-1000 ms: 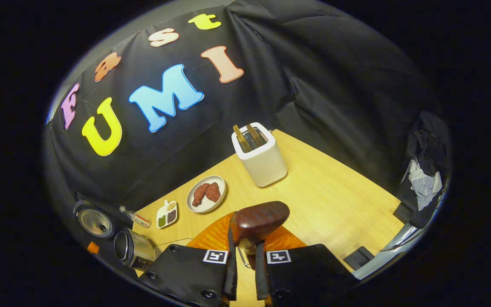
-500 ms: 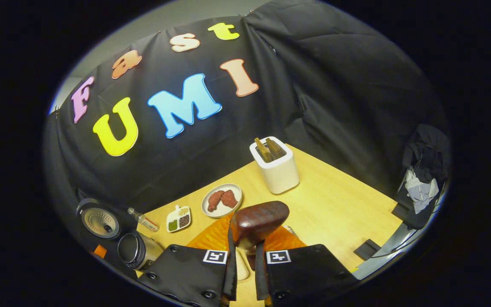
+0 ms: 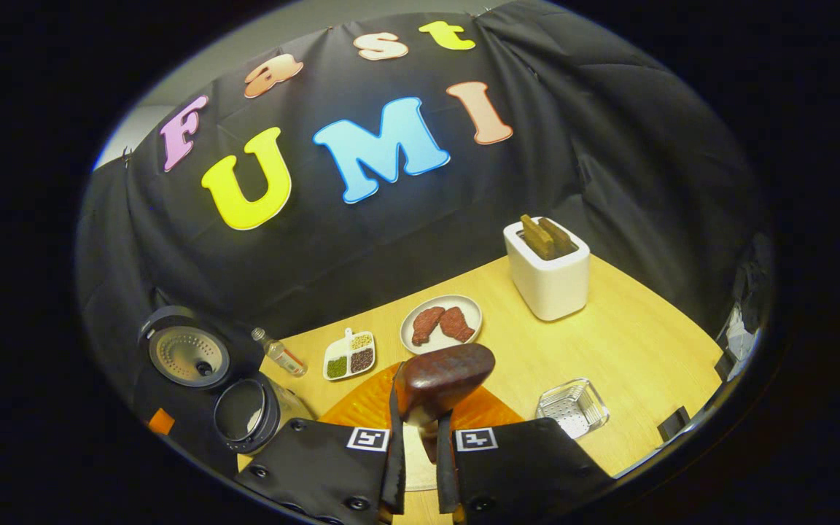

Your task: Close the left gripper, press the button to open the rice cooker; take a wooden spoon from the chopstick holder with the right hand, scoop a spoonful of rice and pour it into the rice cooker, then put the wooden spoon back into the chopstick holder.

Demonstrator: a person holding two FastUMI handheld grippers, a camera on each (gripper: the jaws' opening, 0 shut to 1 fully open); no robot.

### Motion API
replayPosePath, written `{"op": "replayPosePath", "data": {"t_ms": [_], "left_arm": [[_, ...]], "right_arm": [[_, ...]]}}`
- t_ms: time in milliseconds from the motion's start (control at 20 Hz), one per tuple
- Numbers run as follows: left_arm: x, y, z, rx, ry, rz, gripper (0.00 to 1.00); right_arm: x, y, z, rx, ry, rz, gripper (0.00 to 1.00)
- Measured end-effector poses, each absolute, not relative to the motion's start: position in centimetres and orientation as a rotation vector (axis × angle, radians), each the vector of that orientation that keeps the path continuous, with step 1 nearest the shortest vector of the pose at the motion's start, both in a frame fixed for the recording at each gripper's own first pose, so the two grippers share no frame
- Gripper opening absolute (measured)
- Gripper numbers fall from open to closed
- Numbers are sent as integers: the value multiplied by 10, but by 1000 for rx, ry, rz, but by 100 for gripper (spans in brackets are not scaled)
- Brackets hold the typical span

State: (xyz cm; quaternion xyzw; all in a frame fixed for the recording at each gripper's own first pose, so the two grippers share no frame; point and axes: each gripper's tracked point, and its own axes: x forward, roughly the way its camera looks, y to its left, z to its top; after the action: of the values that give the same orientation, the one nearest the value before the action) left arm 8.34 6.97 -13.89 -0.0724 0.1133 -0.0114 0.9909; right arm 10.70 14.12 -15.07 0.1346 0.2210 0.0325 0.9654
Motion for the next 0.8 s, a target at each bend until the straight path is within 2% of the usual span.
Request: {"op": "replayPosePath", "data": {"t_ms": [400, 550, 750, 800], "left_arm": [[84, 70, -153, -155, 280, -80, 92], [84, 62, -173, -190, 329, -117, 91], [82, 70, -184, -209, 345, -105, 91], [81, 74, -186, -218, 347, -98, 90]], "right_arm": [[123, 161, -244, 162, 595, 68, 17], [123, 165, -274, 122, 653, 72, 19], [125, 185, -283, 107, 657, 81, 17], [123, 193, -286, 125, 674, 85, 19]]}}
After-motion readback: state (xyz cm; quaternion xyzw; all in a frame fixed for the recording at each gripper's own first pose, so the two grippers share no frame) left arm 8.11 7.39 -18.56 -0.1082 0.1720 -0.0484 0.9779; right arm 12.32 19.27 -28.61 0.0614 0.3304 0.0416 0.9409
